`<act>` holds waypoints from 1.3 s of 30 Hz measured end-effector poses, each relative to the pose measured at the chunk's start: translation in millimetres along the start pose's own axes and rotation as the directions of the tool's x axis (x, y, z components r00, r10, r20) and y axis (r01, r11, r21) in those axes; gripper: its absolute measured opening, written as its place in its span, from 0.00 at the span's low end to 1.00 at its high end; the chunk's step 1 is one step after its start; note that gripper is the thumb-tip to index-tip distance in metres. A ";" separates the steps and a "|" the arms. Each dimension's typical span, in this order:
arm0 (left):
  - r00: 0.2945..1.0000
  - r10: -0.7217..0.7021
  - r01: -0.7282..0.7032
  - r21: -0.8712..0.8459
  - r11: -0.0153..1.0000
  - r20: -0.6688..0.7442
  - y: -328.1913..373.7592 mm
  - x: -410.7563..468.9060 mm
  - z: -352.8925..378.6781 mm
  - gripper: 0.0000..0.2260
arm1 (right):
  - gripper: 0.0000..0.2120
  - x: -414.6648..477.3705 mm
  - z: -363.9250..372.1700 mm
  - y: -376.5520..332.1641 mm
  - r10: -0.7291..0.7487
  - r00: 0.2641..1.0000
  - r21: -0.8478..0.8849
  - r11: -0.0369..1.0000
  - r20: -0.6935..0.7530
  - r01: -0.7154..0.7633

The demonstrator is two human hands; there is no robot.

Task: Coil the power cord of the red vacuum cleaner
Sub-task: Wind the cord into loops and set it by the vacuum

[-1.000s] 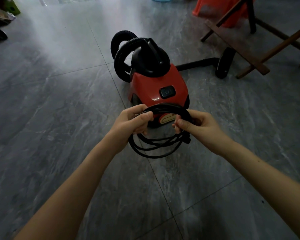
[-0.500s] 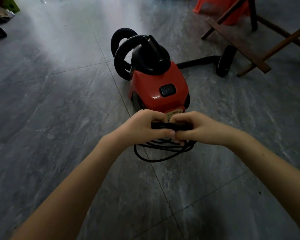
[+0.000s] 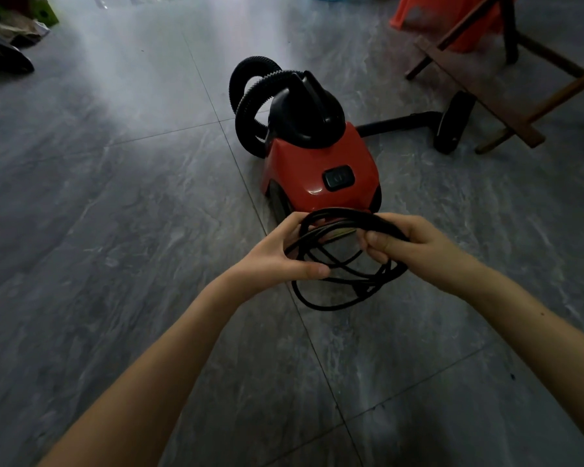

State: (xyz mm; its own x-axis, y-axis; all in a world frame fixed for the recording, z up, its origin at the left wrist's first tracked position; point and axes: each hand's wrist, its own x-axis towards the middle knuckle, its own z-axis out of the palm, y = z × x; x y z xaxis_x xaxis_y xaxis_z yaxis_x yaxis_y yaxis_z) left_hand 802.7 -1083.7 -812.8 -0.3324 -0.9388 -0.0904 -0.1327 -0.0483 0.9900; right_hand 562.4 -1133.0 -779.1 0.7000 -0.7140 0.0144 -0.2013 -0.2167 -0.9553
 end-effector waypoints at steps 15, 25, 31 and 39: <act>0.983 0.054 -0.083 -0.160 0.984 -0.175 1.1 30.6 14.2 0.10 | 0.11 -3.8 -4.4 43.3 0.096 0.971 0.262 0.964 -0.221 -0.036; 0.980 -0.037 0.000 -0.186 0.983 -0.195 -19.5 41.0 4.7 0.04 | 0.16 17.7 -4.1 71.3 0.278 0.951 0.545 0.823 -0.137 -0.162; 0.983 -0.140 0.084 -0.398 0.913 -0.115 -33.6 50.7 -4.2 0.12 | 0.18 34.5 -13.7 86.8 0.341 0.926 0.643 0.748 -0.165 -0.161; 0.932 0.013 0.042 0.144 0.989 -0.363 -53.3 56.3 22.4 0.10 | 0.13 47.6 -17.7 112.8 0.331 0.896 0.609 0.788 -0.296 -0.090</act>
State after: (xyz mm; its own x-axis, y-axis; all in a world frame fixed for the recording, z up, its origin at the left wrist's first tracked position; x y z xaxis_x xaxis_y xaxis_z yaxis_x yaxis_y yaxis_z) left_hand 770.1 -1126.3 -873.1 0.0277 -0.9991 -0.0319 -0.2797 -0.0384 0.9593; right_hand 560.9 -1203.2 -881.0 0.3576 -0.9086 -0.2158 0.1961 0.2990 -0.9339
